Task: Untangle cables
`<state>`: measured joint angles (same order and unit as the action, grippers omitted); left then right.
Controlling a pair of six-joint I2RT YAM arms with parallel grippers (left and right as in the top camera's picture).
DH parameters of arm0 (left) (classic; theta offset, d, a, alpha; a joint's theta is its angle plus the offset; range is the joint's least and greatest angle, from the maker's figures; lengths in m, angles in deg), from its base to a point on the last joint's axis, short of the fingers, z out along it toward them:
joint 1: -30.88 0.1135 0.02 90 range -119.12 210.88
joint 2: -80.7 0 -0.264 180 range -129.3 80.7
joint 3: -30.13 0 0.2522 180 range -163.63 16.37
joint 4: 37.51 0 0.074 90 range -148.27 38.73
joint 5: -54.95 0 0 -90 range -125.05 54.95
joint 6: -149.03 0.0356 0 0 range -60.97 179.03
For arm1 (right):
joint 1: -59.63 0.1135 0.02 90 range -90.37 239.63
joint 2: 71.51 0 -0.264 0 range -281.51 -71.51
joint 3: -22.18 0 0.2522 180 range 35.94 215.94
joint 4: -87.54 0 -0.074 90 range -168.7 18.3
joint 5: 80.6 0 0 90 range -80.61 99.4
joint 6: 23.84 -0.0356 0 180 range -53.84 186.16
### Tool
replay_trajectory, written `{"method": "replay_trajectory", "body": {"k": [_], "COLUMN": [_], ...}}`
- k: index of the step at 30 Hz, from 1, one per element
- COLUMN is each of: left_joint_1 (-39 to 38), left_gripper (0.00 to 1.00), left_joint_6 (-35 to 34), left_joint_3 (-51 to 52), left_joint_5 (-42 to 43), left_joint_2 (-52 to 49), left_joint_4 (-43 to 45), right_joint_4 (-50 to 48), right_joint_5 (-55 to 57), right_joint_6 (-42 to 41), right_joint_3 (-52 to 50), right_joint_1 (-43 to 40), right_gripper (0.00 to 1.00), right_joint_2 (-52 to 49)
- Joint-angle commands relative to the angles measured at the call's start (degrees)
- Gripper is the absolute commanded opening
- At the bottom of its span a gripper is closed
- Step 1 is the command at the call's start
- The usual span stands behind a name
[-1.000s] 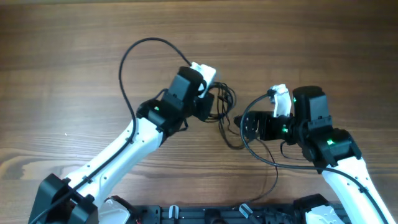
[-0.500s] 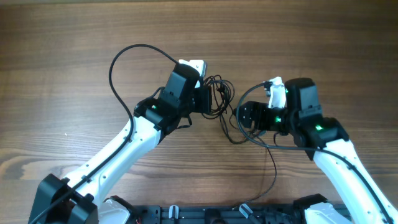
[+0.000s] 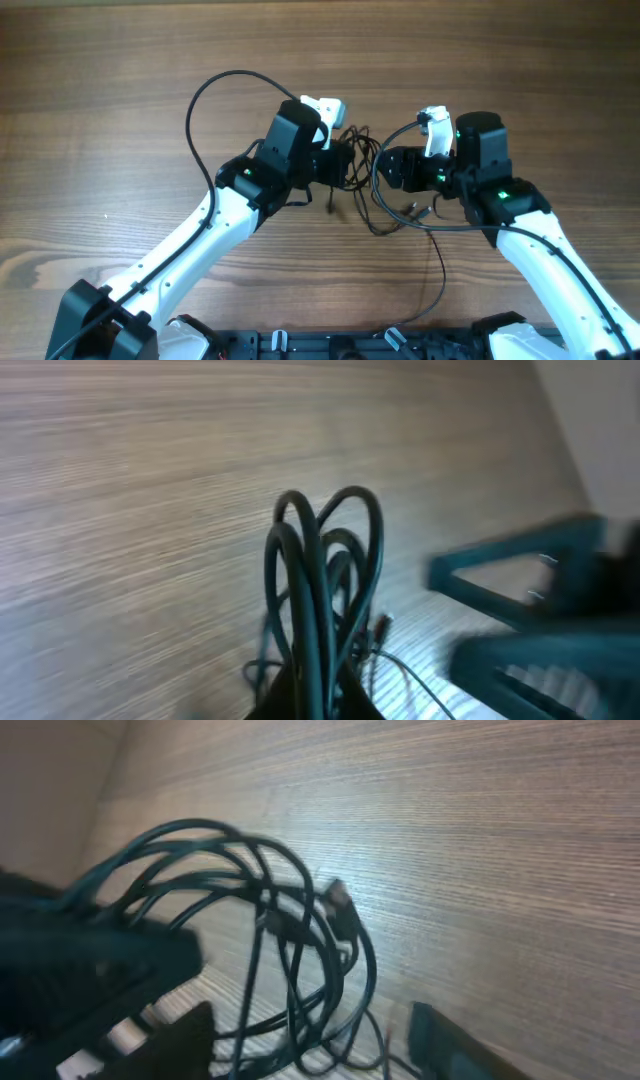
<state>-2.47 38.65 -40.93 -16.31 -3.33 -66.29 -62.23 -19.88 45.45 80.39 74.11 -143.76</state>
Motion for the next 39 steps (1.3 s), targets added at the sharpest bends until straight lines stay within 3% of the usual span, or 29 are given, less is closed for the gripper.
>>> {"method": "replay_trajectory", "body": {"k": [1,3,5,6,8,10,12,14,16,19,22,25,28,30,32,35,36,39], "left_joint_1": [1.18,2.62,4.13,4.61,8.07,10.38,11.98,12.44,12.48,12.52,12.52,12.52,12.39,12.22,12.20,12.04,11.08,7.45], "left_gripper": [0.04,0.04,0.04,0.04,0.05,0.08,0.17,0.19,0.38,0.41,0.54,1.00,1.00,1.00,1.00,0.90,0.77,0.69], "left_joint_6": [3.96,4.87,4.81,4.81,4.79,4.76,4.81,4.76,4.74,3.45,-5.79,-9.55,-11.37,-11.52,-16.20,-30.80,-36.26,-41.66], "left_joint_3": [-0.90,-0.90,-0.90,-0.90,-0.90,-0.90,-0.90,-0.90,-0.90,-0.90,-0.90,-0.90,-0.87,-0.68,-0.68,-0.66,-0.66,-0.66], "left_joint_5": [9.40,9.53,10.32,10.60,10.62,10.62,10.56,10.32,10.16,5.18,-2.60,-3.21,2.05,0.66,-1.77,-3.56,-3.61,-3.63], "left_joint_2": [0.98,2.27,2.82,3.17,6.82,9.35,10.71,10.36,9.22,7.32,5.90,4.48,4.09,3.74,2.73,-0.96,-3.43,-9.49], "left_joint_4": [4.66,5.79,5.88,5.88,6.49,6.43,5.05,3.91,2.99,1.86,-2.14,-5.44,-10.16,-13.84,-17.31,-20.55,-20.39,-18.18], "right_joint_4": [0.48,1.49,1.44,1.62,4.07,3.61,1.14,-0.57,-2.69,-1.86,0.50,2.34,2.95,3.26,3.34,3.26,3.32,3.85], "right_joint_5": [0.94,0.96,1.75,3.32,15.47,14.01,6.03,-0.13,-10.27,-12.68,-12.76,-9.11,-3.41,-1.25,0.98,1.44,1.44,1.42], "right_joint_6": [1.01,0.98,0.98,0.44,-9.31,-9.35,-4.31,-1.49,1.99,3.04,6.29,8.02,2.93,0.50,-1.99,-3.52,-3.50,-3.52], "right_joint_3": [0.44,0.44,0.44,0.44,0.44,0.46,0.46,0.46,0.46,0.44,0.44,0.44,0.44,0.44,0.44,0.44,0.44,0.44], "right_joint_1": [0.20,0.20,0.20,0.17,-0.02,-0.74,-0.98,-0.98,-0.79,-0.79,-0.76,-0.79,-0.79,-0.79,-0.79,-0.79,-0.79,-0.79], "right_gripper": [0.48,0.32,0.06,0.05,0.04,0.04,0.05,0.24,0.64,0.74,0.77,0.80,0.82,0.82,0.82,0.80,0.79,0.77], "right_joint_2": [-3.52,-4.72,-5.84,-6.03,-6.19,-6.16,-6.05,-6.05,-6.08,-6.08,-6.08,-6.08,-6.08,-6.08,-6.08,-6.10,-6.10,-6.10]}}
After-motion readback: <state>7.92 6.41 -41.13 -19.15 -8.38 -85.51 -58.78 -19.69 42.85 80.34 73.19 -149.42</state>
